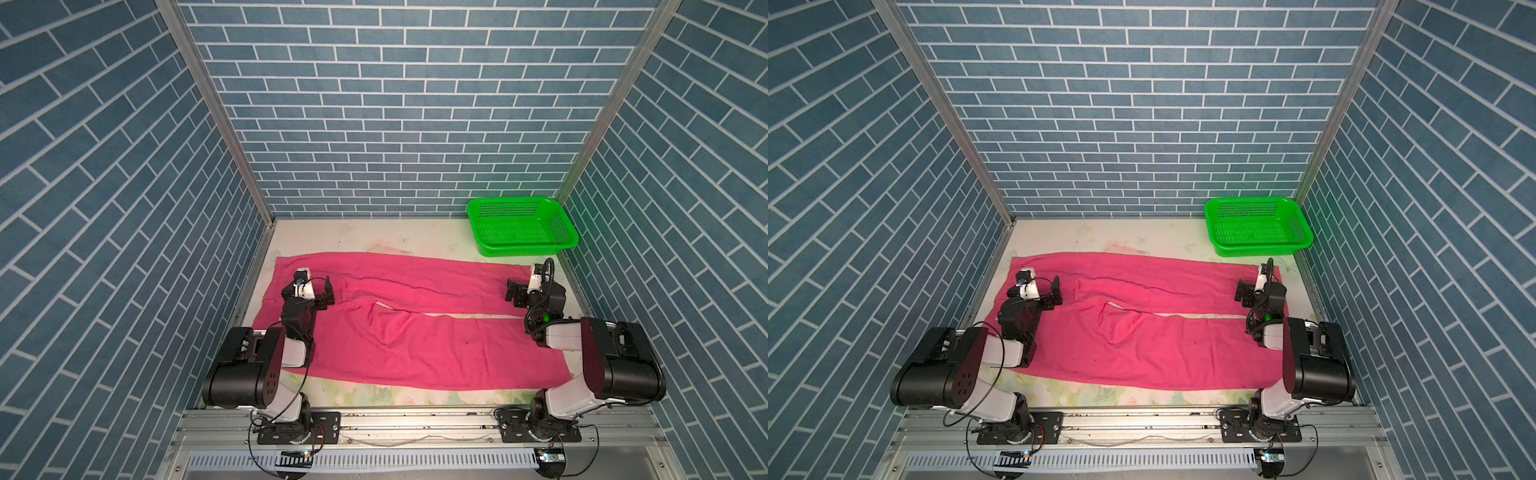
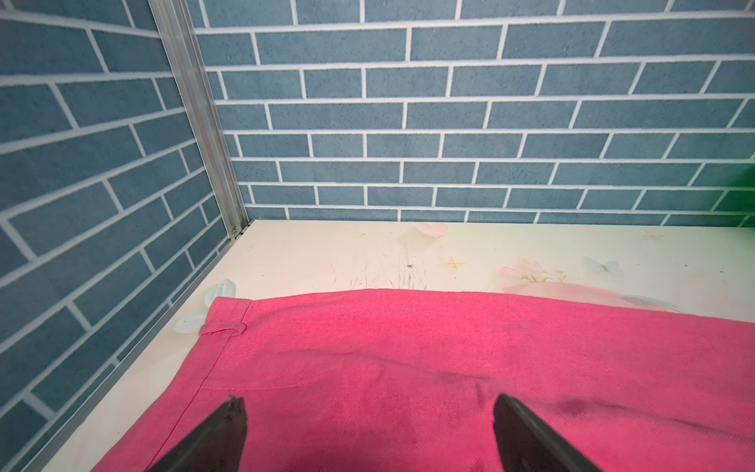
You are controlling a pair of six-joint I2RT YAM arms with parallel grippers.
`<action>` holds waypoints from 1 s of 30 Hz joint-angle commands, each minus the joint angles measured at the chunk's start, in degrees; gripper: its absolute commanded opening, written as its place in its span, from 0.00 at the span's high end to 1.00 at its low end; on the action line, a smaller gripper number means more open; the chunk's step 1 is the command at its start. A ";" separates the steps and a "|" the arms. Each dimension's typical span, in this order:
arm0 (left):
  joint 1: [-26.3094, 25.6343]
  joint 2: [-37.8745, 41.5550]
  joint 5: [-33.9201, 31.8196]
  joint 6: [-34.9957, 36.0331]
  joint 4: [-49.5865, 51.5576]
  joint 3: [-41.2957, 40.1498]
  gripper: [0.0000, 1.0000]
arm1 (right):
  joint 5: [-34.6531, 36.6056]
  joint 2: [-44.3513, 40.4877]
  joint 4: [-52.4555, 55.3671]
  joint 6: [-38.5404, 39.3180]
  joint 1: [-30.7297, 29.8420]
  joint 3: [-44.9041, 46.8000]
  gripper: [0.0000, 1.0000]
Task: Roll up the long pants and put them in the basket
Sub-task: Fold the long pant at the center of the board.
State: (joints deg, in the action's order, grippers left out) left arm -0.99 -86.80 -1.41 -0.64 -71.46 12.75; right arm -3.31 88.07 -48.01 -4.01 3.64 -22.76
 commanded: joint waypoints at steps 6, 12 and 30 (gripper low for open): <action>-0.03 -0.06 -0.66 0.11 -0.47 0.14 0.00 | -0.69 -0.09 0.22 1.19 0.16 -0.38 0.01; -3.49 11.46 -11.98 -2.08 25.99 10.41 0.00 | 16.49 -7.27 10.65 2.26 -5.07 -3.36 0.01; -1.52 21.08 31.13 -95.96 42.19 23.37 0.00 | -12.60 -11.75 90.50 -52.81 8.89 -52.40 0.09</action>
State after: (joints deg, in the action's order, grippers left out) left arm -1.19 -71.88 23.05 -68.62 -8.38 46.96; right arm -3.51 76.03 37.47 -42.78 11.51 -76.16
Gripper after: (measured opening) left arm 0.997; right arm 0.925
